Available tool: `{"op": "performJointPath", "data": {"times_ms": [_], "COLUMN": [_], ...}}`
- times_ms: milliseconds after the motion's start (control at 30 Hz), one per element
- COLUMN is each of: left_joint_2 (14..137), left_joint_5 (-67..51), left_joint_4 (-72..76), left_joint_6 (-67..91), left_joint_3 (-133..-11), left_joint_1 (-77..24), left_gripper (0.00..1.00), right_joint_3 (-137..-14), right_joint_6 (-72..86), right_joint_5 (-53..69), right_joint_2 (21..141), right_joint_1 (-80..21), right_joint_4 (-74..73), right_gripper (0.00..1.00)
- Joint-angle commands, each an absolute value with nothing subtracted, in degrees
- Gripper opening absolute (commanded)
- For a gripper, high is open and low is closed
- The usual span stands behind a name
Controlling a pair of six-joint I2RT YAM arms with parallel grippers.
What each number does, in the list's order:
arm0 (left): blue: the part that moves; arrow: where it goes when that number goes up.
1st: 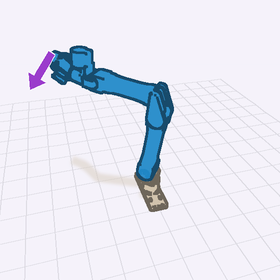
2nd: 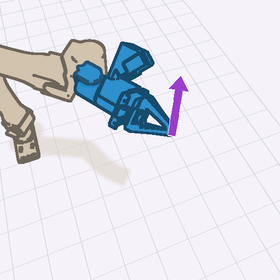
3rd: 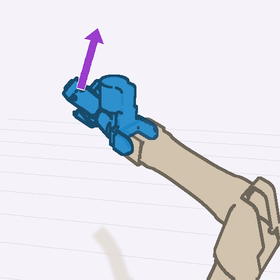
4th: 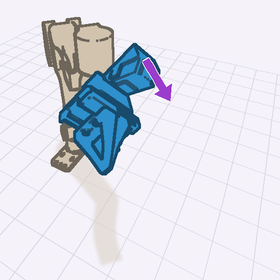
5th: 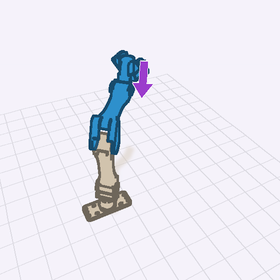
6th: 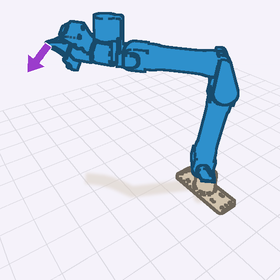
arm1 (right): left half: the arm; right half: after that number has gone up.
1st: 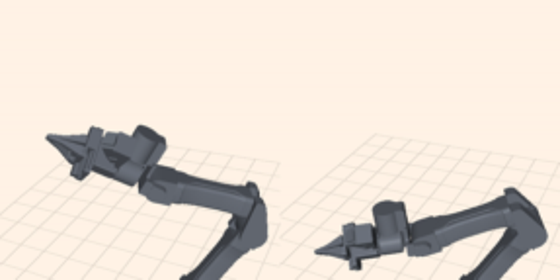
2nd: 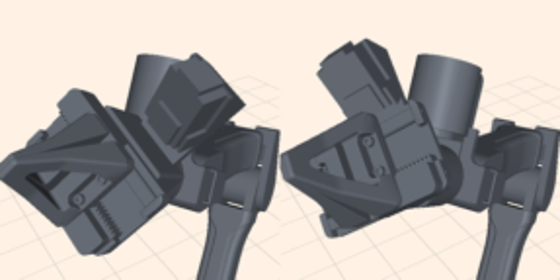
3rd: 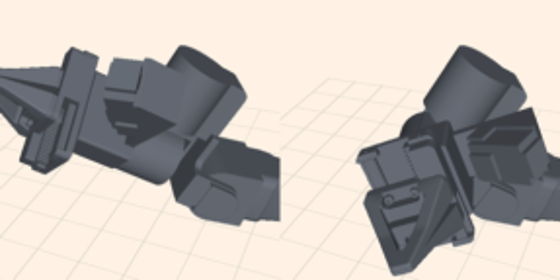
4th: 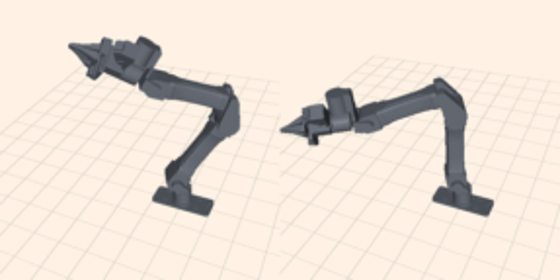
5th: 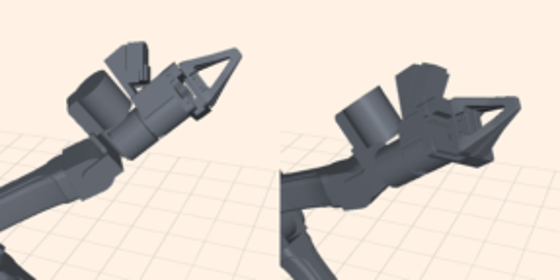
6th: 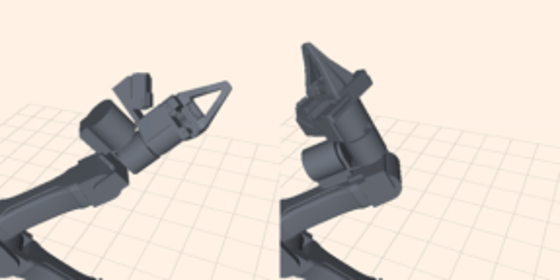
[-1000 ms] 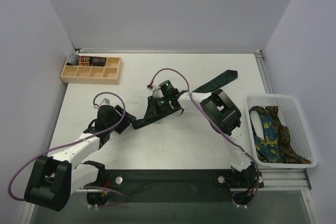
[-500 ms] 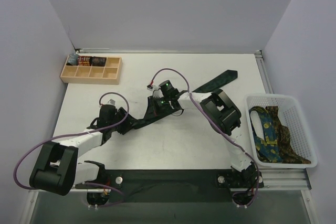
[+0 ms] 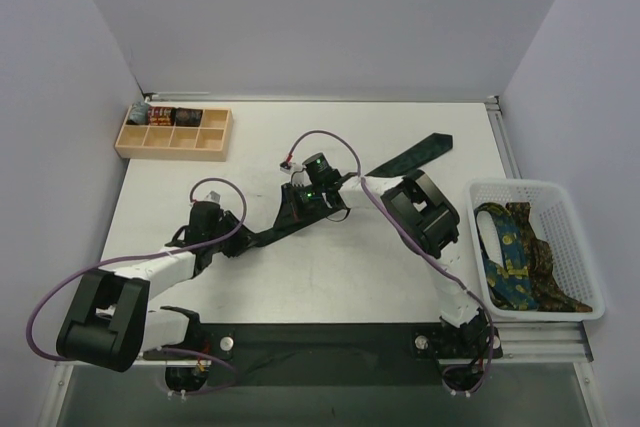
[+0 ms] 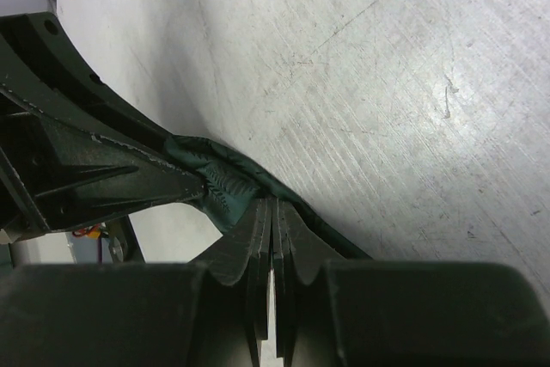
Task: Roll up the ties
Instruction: Roll the tie
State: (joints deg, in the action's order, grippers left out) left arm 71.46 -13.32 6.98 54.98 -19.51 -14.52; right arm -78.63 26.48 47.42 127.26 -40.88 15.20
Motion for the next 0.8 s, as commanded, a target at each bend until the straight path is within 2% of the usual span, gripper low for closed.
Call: {"op": "performJointPath", "data": {"times_ms": [0, 133, 167, 200, 333, 467, 600, 767], "left_joint_2": [71.28, 69.7, 68.65, 68.12, 66.36, 63.55, 64.33, 69.77], "left_joint_5": [-13.18, -11.26, -10.38, -9.33, -1.17, 6.58, 11.94, 16.69], "left_joint_4": [6.51, 0.63, -4.78, -7.62, -22.73, -35.21, -40.68, -44.9], "left_joint_6": [53.88, 52.74, 51.34, 50.46, 45.45, 41.58, 38.15, 34.28], "left_joint_3": [-20.21, -22.67, -23.46, -24.42, -30.57, -36.28, -40.07, -43.59], "left_joint_1": [-14.33, -14.33, -14.33, -14.33, -14.41, -14.5, -14.85, -15.47], "left_gripper": [0.24, 0.09, 0.03, 0.01, 0.0, 0.0, 0.0, 0.0], "right_joint_3": [-76.82, -76.82, -76.73, -76.82, -76.64, -76.03, -75.67, -74.27], "right_joint_6": [24.08, 24.61, 24.61, 24.52, 24.79, 25.31, 26.63, 28.48], "right_joint_5": [43.42, 42.19, 41.67, 41.23, 37.28, 34.98, 31.03, 27.86], "right_joint_2": [126.83, 124.37, 123.58, 122.1, 118.75, 116.63, 115.49, 114.96], "right_joint_1": [-41.04, -41.31, -41.22, -41.31, -41.66, -42.8, -44.21, -43.95], "right_joint_4": [10.55, 10.02, 9.67, 9.49, 8.09, 7.91, 8.17, 8.44], "right_gripper": [0.0, 0.0, 0.0, 0.01, 0.11, 0.16, 0.2, 0.2]}}
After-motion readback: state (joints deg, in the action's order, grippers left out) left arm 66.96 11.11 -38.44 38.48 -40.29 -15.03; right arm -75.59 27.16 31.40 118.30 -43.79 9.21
